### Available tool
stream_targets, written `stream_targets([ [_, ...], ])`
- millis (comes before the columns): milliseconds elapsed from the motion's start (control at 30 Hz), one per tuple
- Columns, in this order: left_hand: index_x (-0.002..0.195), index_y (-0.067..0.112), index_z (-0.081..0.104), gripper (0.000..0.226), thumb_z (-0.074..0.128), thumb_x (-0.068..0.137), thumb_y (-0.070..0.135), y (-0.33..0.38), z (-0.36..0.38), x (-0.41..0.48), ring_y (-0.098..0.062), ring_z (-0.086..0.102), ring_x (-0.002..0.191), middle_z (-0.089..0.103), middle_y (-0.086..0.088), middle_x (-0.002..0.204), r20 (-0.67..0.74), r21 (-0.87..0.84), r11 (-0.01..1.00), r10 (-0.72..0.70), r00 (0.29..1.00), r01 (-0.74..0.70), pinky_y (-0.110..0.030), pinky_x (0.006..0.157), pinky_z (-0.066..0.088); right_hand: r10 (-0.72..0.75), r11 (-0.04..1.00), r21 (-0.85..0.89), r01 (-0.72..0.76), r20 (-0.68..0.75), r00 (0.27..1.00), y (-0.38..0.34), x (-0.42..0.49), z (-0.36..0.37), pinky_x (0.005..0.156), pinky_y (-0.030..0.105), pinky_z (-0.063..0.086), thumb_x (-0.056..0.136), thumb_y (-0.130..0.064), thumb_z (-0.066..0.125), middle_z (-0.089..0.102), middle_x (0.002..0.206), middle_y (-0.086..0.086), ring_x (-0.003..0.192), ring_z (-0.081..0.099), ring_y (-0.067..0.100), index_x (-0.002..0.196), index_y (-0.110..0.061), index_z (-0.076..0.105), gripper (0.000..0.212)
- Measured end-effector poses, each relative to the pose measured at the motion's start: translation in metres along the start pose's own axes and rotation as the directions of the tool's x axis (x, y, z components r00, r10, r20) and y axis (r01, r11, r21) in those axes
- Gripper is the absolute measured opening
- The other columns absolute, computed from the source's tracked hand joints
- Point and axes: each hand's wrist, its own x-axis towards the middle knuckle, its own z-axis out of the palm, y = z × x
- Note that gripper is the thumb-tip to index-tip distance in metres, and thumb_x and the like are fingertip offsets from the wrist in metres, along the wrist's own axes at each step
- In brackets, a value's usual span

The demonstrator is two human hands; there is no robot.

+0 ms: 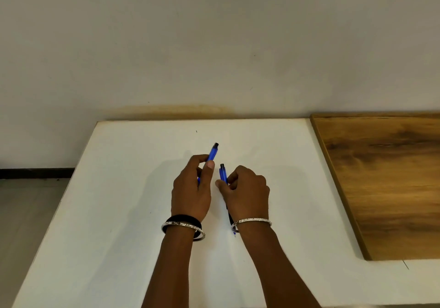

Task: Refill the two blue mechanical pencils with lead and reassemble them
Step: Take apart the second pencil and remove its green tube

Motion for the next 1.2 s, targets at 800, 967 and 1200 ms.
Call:
stream_targets([
  [800,0.105,0.034,0.059,0.037,0.039,0.085,0.059,-0.002,-0.003,-0.005,-0.027,0.059,0.063,0.058,-0.005,0.065,0.211,0.017,0.993,0.112,0.971,-0.118,-0.038,0.060,0.052,0.035,0.635,0.761,-0.132,0.143,0.989,0.014,0.022,-0.037,0.066,0.023,0.058,0.085,-0.020,0.070,0.075,0.082,0.012,0.072,0.072,0.019,0.094,-0.008,0.075,0.016],
  [967,0.106,0.035,0.061,0.040,0.039,0.082,0.060,0.004,0.000,-0.007,-0.016,0.055,0.057,0.053,0.007,0.060,0.254,0.037,0.991,0.112,0.961,-0.126,-0.033,0.056,0.049,0.008,0.617,0.772,-0.151,0.186,0.983,0.025,0.025,-0.046,0.065,0.022,0.057,0.083,-0.017,0.071,0.073,0.084,0.019,0.070,0.070,0.020,0.095,-0.004,0.074,0.018],
  [1200,0.103,0.037,0.064,0.027,0.045,0.090,0.051,0.007,0.009,-0.008,-0.012,0.057,0.059,0.055,0.008,0.057,0.289,0.017,0.986,0.153,0.945,-0.165,-0.027,0.056,0.046,0.022,0.646,0.749,-0.148,0.175,0.984,0.038,0.028,-0.051,0.059,0.019,0.056,0.085,-0.012,0.067,0.070,0.073,0.014,0.058,0.066,0.011,0.092,-0.001,0.071,0.014],
])
